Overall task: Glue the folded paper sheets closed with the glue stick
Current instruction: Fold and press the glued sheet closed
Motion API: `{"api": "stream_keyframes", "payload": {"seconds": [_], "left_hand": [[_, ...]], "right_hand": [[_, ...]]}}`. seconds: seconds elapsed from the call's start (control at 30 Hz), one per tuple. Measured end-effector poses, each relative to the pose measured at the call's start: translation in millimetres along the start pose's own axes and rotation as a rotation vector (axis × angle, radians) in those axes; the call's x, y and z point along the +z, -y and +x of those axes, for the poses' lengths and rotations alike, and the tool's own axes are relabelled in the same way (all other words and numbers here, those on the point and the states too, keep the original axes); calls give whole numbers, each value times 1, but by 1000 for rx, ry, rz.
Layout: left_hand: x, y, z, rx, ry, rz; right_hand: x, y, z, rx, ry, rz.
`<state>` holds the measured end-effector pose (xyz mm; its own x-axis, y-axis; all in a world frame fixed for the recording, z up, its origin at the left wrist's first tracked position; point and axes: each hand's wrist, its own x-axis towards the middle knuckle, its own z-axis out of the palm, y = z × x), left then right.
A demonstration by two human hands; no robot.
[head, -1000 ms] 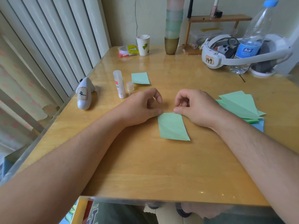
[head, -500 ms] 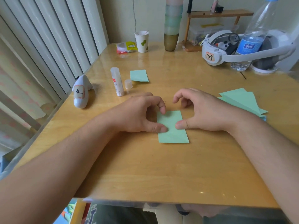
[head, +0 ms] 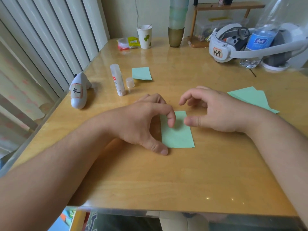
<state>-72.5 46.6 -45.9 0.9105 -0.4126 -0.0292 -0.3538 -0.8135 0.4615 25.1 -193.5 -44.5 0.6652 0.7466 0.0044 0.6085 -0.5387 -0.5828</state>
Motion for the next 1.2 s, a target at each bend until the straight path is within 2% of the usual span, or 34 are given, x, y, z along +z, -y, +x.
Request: {"api": "stream_keyframes", "payload": {"seconds": [0.17, 0.4, 0.53, 0.67, 0.77, 0.9, 0.97, 1.1, 1.2], "left_hand": [[-1, -1, -1, 61, -127, -25], [1, -1, 0, 64, -81, -17], [-4, 0, 2, 57, -275, -179], [-5, -3, 3, 67, -507, -303], [-4, -8, 4, 131, -619, -296], [-3, -7, 3, 192, -650, -326], [-3, -6, 3, 202, -597, -345], [-4, -2, 2, 211, -493, -404], [-3, 2, 7, 104, -627, -474]], "right_hand": [[8, -8, 9, -2, -124, 57], [12, -9, 12, -15, -184, 96], [9, -6, 12, 41, -264, 103], [4, 2, 10, 200, -295, 167], [1, 14, 7, 318, -157, 355], [2, 27, 6, 467, 102, 708], [4, 29, 7, 445, 95, 810], [2, 26, 8, 371, -23, 942], [0, 26, 9, 299, -165, 971]]}}
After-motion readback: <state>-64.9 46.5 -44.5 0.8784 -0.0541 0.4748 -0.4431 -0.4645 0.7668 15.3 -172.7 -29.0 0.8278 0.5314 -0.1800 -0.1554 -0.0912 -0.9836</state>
